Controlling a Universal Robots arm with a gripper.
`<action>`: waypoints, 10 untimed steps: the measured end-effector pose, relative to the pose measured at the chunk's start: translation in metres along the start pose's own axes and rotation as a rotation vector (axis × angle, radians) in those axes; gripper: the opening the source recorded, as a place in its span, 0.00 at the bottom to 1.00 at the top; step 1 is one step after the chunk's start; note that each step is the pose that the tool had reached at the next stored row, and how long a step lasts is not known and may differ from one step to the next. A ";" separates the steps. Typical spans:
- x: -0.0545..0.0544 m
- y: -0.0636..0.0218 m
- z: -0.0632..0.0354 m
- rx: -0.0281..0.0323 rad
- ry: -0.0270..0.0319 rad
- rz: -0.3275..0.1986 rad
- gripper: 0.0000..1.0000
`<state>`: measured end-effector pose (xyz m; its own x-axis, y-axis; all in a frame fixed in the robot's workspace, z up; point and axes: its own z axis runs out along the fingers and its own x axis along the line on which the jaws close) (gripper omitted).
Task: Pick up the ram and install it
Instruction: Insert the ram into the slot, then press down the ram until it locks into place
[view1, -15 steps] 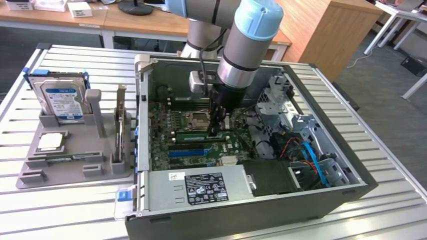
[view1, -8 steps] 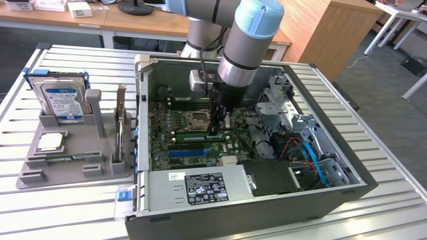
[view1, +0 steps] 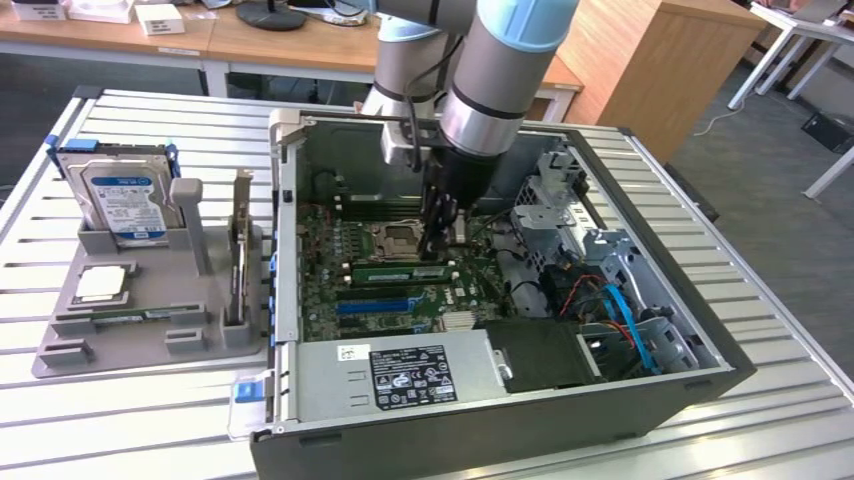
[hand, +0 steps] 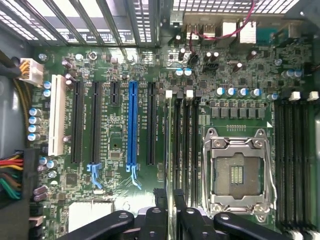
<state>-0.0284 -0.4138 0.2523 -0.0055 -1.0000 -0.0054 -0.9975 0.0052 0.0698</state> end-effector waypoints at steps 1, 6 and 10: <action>0.000 0.0001 -0.0013 0.0000 -0.0001 0.000 0.19; 0.000 0.0001 -0.0026 0.0000 -0.0001 0.000 0.19; 0.000 0.0001 -0.0026 0.0000 -0.0001 0.000 0.19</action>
<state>-0.0283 -0.4138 0.2549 -0.0055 -1.0000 -0.0055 -0.9975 0.0051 0.0698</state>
